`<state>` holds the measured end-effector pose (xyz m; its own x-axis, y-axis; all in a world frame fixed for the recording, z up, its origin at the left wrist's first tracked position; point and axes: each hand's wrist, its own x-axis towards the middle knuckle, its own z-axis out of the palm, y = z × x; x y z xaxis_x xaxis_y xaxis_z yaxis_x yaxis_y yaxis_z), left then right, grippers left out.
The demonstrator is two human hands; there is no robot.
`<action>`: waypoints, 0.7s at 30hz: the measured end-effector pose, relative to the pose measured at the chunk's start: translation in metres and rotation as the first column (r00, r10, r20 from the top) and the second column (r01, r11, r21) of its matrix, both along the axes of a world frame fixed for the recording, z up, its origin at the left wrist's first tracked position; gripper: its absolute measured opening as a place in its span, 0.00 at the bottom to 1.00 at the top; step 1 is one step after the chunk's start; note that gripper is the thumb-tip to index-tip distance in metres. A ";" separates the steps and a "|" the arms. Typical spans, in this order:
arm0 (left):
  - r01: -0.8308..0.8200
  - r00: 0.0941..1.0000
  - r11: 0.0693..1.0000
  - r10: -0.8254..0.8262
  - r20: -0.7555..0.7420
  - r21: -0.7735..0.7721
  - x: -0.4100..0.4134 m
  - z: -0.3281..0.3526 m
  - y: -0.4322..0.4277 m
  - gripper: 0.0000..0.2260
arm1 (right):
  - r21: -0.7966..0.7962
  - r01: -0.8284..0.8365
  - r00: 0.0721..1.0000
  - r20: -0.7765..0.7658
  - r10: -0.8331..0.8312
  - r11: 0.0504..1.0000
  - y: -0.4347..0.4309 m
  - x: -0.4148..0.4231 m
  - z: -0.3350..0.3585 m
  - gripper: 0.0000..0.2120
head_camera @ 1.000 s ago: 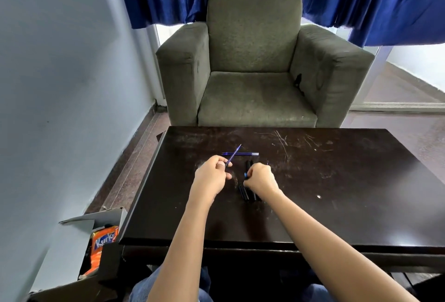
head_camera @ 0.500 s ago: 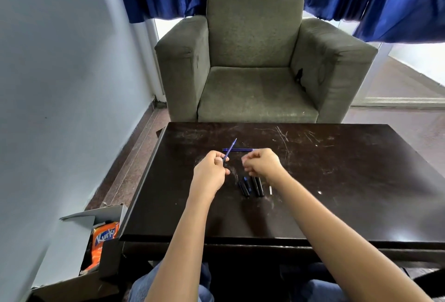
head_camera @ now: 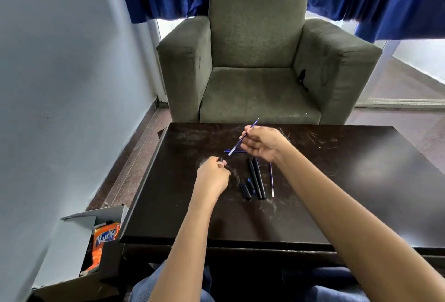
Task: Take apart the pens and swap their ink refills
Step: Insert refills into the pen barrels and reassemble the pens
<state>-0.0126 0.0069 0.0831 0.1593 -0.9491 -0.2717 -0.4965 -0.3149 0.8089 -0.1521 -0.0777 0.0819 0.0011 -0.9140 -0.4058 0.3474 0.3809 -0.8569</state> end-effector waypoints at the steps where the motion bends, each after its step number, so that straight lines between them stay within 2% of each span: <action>1: -0.010 1.000 1.000 0.010 0.024 0.011 0.001 0.001 -0.001 0.13 | -0.038 0.028 0.998 -0.054 -0.030 0.999 -0.010 -0.003 -0.001 0.10; 3: -0.020 0.998 1.000 0.020 0.059 0.006 0.002 0.000 -0.002 0.14 | -0.140 0.009 0.945 -0.323 -0.054 0.990 -0.028 -0.009 -0.009 0.12; 4: -0.018 0.997 1.000 0.018 0.072 -0.002 0.002 0.000 -0.002 0.14 | -0.187 -0.045 0.860 -0.506 -0.057 0.981 -0.037 -0.012 -0.014 0.13; 6: -0.009 0.996 1.000 0.009 0.089 -0.007 0.002 -0.001 -0.002 0.13 | -0.234 -0.204 0.595 -0.800 -0.069 0.951 -0.051 -0.015 -0.026 0.13; 8: -0.008 0.995 1.000 0.009 0.099 -0.003 0.002 -0.002 -0.003 0.13 | -0.181 -0.356 0.360 -0.932 -0.044 0.917 -0.064 -0.015 -0.040 0.13; 11: -0.012 0.994 1.000 0.013 0.109 -0.009 0.001 -0.006 -0.007 0.12 | -0.037 -0.448 0.151 -0.988 0.035 0.893 -0.080 -0.010 -0.059 0.10; 14: -0.012 0.993 1.000 0.013 0.116 -0.010 0.001 -0.009 -0.009 0.11 | 0.009 -0.463 0.061 -0.997 0.042 0.886 -0.090 -0.005 -0.071 0.09; 21: -0.007 0.990 1.000 0.010 0.139 -0.018 0.002 -0.009 -0.010 0.12 | 0.041 -0.463 0.035 -0.997 0.064 0.886 -0.104 0.006 -0.087 0.10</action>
